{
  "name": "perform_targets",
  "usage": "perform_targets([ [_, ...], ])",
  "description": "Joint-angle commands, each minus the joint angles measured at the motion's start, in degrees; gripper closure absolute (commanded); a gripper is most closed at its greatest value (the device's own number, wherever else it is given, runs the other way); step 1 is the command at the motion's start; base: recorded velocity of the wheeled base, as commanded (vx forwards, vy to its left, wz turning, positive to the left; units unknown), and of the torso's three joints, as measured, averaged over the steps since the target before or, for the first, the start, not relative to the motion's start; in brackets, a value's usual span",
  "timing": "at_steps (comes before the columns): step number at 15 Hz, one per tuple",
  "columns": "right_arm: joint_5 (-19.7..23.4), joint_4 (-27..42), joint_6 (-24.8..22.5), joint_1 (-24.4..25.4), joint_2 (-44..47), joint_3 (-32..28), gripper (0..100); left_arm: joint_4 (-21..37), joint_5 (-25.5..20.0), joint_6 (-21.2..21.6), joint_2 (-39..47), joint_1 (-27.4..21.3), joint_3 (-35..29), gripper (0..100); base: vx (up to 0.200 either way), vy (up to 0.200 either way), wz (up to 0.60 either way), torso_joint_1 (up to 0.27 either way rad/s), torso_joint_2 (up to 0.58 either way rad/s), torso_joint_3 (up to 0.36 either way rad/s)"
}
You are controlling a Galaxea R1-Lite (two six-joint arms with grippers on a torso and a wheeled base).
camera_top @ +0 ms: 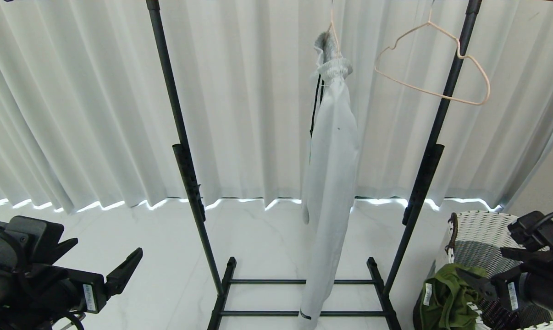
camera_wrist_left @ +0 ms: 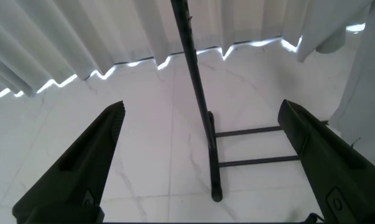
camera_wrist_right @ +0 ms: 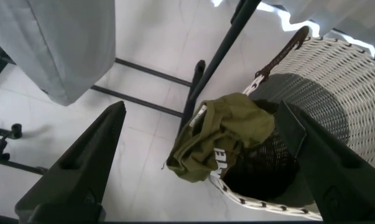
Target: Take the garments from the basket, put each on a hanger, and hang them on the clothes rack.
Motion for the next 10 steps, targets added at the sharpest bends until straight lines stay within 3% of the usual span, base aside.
perform_targets([
  [1,0.0,0.0,0.0,0.0,0.4,0.0,0,0.0,0.1,0.0,0.8,0.0,0.2,0,0.000,-0.200,0.00,-0.012,0.00,-0.002],
  [3,0.0,0.0,0.0,0.0,0.3,0.1,0,0.0,0.0,0.0,0.7,0.0,0.3,0,0.000,-0.200,0.00,0.002,0.01,-0.002],
  [10,0.0,0.0,-0.8,0.2,0.8,0.6,0,0.0,-0.1,0.0,0.7,-0.3,0.3,0,0.000,0.000,0.00,0.000,0.00,0.000],
])
